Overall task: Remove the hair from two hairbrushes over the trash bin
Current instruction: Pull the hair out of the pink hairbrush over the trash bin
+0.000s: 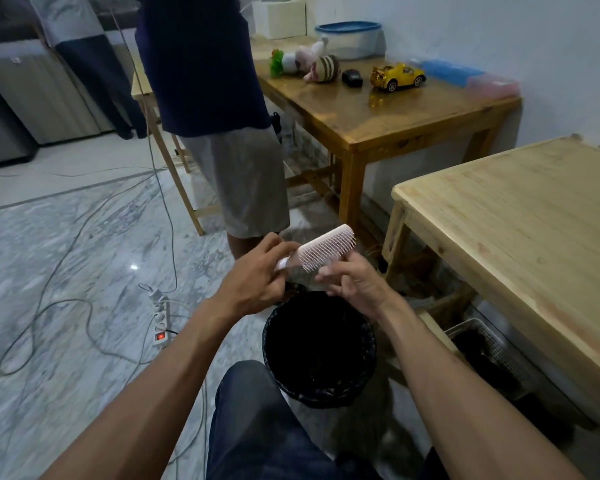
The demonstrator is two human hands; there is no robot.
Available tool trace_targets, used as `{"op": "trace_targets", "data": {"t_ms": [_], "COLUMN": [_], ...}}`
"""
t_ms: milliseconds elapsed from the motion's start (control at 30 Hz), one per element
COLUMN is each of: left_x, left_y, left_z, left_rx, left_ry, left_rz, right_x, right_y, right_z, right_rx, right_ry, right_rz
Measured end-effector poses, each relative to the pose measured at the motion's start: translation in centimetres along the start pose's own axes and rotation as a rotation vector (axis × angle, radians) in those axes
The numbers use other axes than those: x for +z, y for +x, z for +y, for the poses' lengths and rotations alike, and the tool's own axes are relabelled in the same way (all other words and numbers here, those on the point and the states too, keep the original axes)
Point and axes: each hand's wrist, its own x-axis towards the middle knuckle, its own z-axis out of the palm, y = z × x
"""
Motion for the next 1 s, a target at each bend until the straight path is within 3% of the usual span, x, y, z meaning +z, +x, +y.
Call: {"op": "trace_targets", "data": {"t_ms": [100, 200, 300, 433, 600, 767, 1000], "left_x": [-0.2, -0.4, -0.4, -0.5, -0.5, 0.0, 1.0], "left_y": [0.2, 0.0, -0.5, -0.9, -1.0, -0.7, -0.7], "left_z": [0.0, 0.0, -0.7, -0.5, 0.1, -0.1, -0.8], "left_rx": [0.017, -0.016, -0.187, -0.423, -0.381, -0.349, -0.299], "left_ry": [0.008, 0.102, 0.237, 0.247, 0.248, 0.226, 0.175], "left_rz": [0.029, 0.05, 0.084, 0.163, 0.21, 0.182, 0.198], "right_x": [0.2, -0.2, -1.1, -1.4, -1.3, -0.4, -1.0], "right_y": [0.3, 0.7, 0.7, 0.5, 0.8, 0.4, 0.5], "right_z": [0.9, 2.2, 3.0, 3.9, 4.8, 4.2, 4.5], "right_rx": [-0.018, -0.06, -0.038, 0.041, 0.149, 0.344, 0.12], "right_ry": [0.048, -0.035, -0.045, -0.202, -0.303, -0.299, -0.764], "right_rz": [0.026, 0.212, 0.377, 0.416, 0.427, 0.218, 0.408]}}
